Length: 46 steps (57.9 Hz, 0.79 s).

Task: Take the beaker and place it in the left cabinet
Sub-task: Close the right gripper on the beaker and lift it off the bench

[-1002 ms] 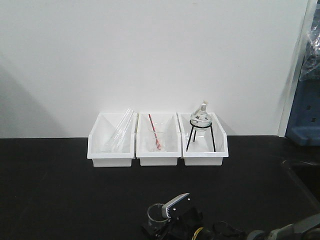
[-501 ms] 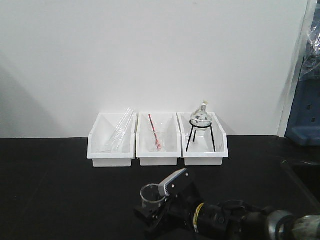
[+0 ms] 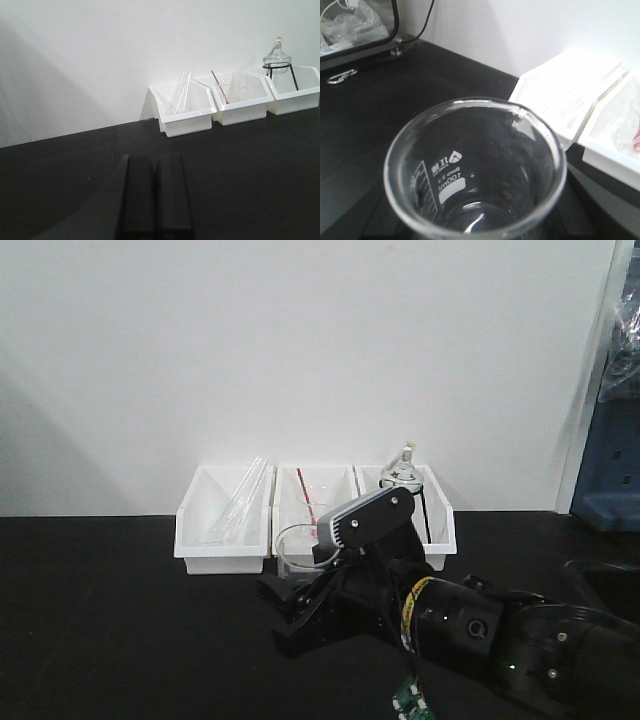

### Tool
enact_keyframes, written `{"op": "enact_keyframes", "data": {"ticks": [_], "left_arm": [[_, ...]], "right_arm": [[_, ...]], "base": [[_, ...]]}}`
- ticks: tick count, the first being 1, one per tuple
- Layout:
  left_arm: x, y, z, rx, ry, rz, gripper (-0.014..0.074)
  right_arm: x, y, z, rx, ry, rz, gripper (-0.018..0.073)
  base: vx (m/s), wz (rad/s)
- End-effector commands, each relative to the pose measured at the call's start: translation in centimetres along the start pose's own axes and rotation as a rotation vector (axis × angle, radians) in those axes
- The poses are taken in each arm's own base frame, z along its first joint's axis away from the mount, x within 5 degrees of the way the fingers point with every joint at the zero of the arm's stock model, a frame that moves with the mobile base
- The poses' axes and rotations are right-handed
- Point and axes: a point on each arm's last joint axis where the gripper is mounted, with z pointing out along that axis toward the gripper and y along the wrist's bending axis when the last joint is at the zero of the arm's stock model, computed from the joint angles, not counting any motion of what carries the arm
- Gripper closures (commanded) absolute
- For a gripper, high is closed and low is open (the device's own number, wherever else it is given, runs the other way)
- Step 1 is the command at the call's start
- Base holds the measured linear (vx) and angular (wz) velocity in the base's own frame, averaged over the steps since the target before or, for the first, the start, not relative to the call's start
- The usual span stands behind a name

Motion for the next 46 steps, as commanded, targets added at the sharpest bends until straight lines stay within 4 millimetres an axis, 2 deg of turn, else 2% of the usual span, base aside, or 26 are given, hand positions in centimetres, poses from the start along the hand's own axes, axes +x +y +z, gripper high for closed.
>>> {"op": "enact_keyframes", "data": {"ticks": [1, 9, 46], "left_arm": [[-0.3, 0.0, -0.1, -0.007, -0.077, -0.006, 0.0595], [-0.3, 0.0, -0.1, -0.007, -0.077, -0.006, 0.0595], [-0.3, 0.0, -0.1, -0.007, -0.077, -0.006, 0.0595]], "right_arm": [[-3.9, 0.4, -2.3, -0.014, -0.145, -0.012, 0.0565], [-4.7, 0.3, -3.3, 0.007, -0.157, -0.018, 0.0565], [-4.8, 0.3, -3.3, 0.002, -0.164, -0.019, 0.0565]], "base": [[0.0, 0.0], [0.0, 0.0], [0.0, 0.0]]}}
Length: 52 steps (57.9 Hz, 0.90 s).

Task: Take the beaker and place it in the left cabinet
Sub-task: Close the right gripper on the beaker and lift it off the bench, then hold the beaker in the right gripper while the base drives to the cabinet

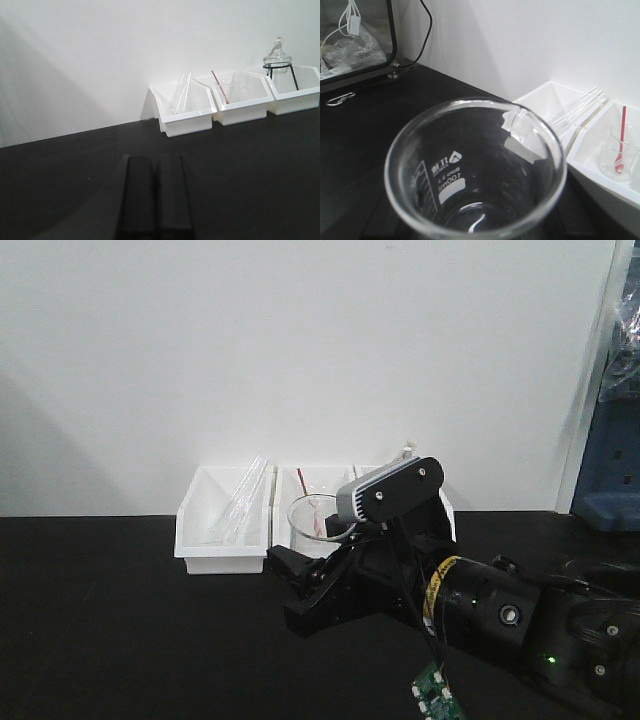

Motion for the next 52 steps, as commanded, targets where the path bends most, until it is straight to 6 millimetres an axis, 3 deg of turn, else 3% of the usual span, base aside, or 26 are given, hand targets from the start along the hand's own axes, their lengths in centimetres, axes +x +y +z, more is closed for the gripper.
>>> {"op": "enact_keyframes", "data": {"ticks": [1, 52], "left_arm": [[-0.26, 0.0, -0.13, -0.007, -0.077, -0.006, 0.0595], [-0.26, 0.0, -0.13, -0.007, -0.077, -0.006, 0.0595]], "right_arm": [[-2.64, 0.21, -1.06, -0.022, -0.111, -0.002, 0.0565], [-2.64, 0.21, -1.06, -0.022, -0.112, -0.002, 0.0565]], "base": [[0.0, 0.0], [-0.07, 0.11]]}}
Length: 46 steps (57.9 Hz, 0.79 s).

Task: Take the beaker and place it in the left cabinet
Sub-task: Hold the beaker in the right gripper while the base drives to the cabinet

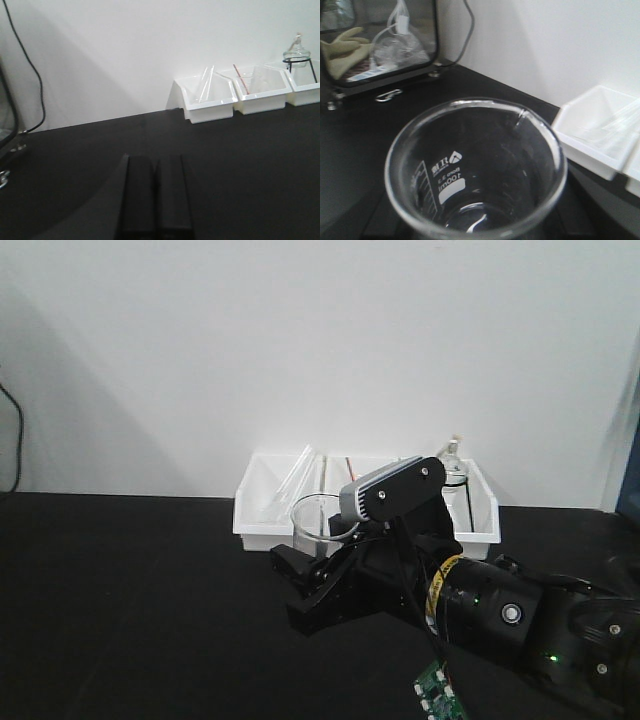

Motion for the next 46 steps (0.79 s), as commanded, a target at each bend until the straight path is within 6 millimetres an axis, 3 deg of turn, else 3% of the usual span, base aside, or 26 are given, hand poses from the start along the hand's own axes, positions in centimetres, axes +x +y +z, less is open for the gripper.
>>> {"op": "enact_keyframes", "data": {"ticks": [1, 46], "left_arm": [[-0.26, 0.0, -0.13, -0.007, -0.077, -0.006, 0.0595], [-0.26, 0.0, -0.13, -0.007, -0.077, -0.006, 0.0595]], "right_arm": [[-2.68, 0.24, -1.07, -0.026, -0.116, -0.003, 0.0565], [-2.68, 0.24, -1.07, -0.026, -0.116, -0.002, 0.0565]], "base": [[-0.13, 0.44], [-0.12, 0.71]]}}
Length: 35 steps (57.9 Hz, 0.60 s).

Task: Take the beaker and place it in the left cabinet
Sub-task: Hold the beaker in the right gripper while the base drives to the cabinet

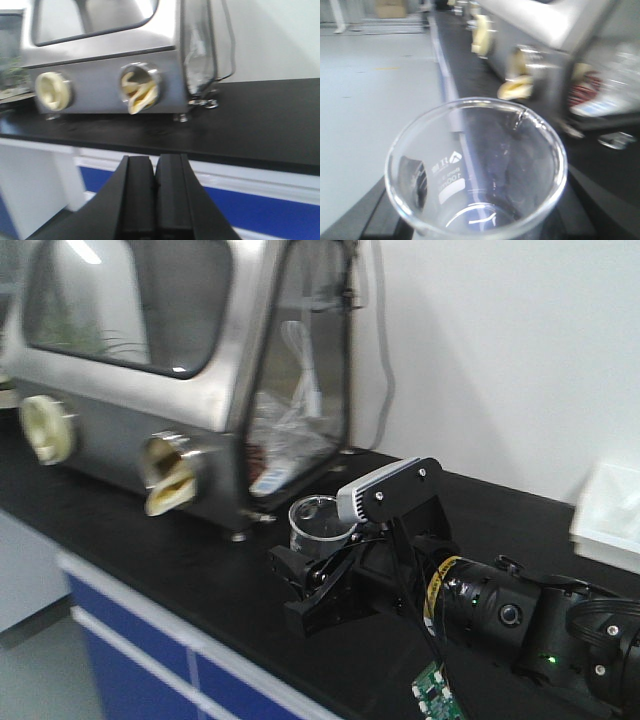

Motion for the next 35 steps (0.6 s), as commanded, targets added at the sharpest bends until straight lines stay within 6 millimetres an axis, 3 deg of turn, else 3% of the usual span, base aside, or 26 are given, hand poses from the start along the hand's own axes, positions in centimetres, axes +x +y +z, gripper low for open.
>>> {"op": "enact_keyframes", "data": {"ticks": [1, 35], "left_arm": [[-0.26, 0.0, -0.13, -0.007, -0.077, -0.006, 0.0595], [-0.26, 0.0, -0.13, -0.007, -0.077, -0.006, 0.0595]], "right_arm": [[-2.69, 0.24, -1.07, -0.026, -0.117, -0.002, 0.0565], [-2.69, 0.24, -1.07, -0.026, -0.117, -0.002, 0.0565]], "base": [[-0.08, 0.69], [-0.04, 0.56]]}}
